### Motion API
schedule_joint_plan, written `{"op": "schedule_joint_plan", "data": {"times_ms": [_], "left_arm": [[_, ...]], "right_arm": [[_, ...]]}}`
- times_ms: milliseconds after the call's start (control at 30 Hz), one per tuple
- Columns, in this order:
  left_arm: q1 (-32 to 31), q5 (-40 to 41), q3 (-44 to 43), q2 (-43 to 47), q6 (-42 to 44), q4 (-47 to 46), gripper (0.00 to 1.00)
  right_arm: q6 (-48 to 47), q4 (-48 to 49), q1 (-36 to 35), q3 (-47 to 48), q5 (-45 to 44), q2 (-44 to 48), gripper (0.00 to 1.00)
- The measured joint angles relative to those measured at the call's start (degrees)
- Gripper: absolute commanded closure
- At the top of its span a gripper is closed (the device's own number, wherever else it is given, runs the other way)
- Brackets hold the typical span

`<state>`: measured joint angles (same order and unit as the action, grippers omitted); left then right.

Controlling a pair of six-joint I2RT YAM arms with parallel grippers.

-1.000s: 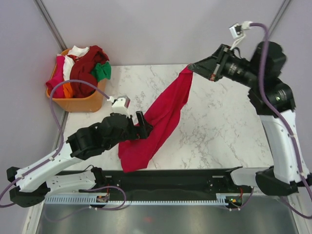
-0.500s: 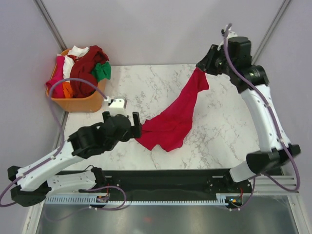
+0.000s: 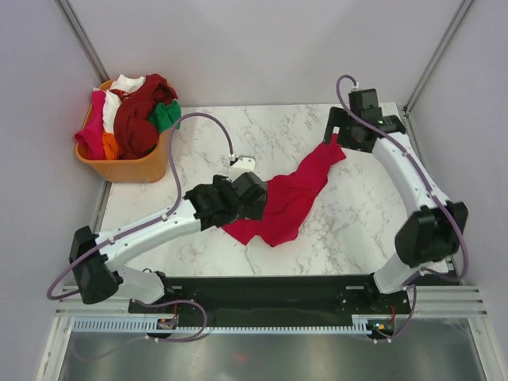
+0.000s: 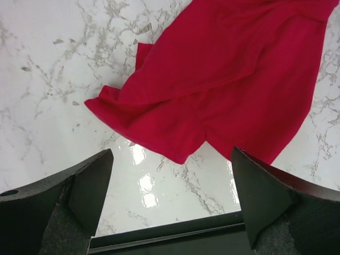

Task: Fold and stack the t-shirts
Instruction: Flatten the tshirt out

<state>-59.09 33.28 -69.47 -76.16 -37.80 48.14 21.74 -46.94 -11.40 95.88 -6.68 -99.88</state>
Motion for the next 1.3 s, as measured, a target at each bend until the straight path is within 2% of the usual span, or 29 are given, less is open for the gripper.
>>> {"op": "schedule_joint_plan", "data": {"times_ms": [133,233,367,400,500,667,767,967,1033,1300], "left_arm": [[7.37,-4.72,1.11,-4.83,0.0,-3.1,0.01],[12.31,-6.05,2.86,-5.44,-0.07,-4.07,0.01],[17.59,-7.78,8.63,4.13,-0.24,-4.61,0.02],[19.04,-7.96,10.47,11.08,-0.24,-4.09,0.02],[22.08,-6.14,11.04,24.24,-0.57,-2.45,0.02],[23.1,0.87,11.39,44.46,-4.0,3.89,0.02],[23.12,3.21,13.64,52.59,-5.11,6.82,0.02],[23.12,5.42,17.46,56.96,-5.9,10.64,0.01],[23.12,5.79,17.68,56.96,-5.95,10.99,0.01],[22.95,6.71,17.79,57.24,-5.99,12.92,0.0]], "right_arm": [[0.52,5.05,-1.55,-12.11,1.7,15.02,0.02],[0.26,6.75,-10.43,-15.96,3.56,17.66,0.02],[-1.86,10.25,-27.65,-14.86,5.64,7.19,0.03],[-2.4,10.25,-30.6,-14.34,5.66,4.5,0.03],[-4.9,8.74,-39.08,-10.6,5.11,-4.9,0.02],[-8.0,5.68,-46.36,0.04,4.26,-16.24,0.02],[-9.35,3.87,-48.26,8.44,2.82,-22.12,0.02],[-11.3,-1.11,-52.46,24.52,-1.64,-32.54,0.02],[-11.37,-2.25,-54.14,28.09,-3.04,-35.71,0.06],[-9.97,-5.25,-55.32,32.94,-8.74,-43.23,0.1]]}}
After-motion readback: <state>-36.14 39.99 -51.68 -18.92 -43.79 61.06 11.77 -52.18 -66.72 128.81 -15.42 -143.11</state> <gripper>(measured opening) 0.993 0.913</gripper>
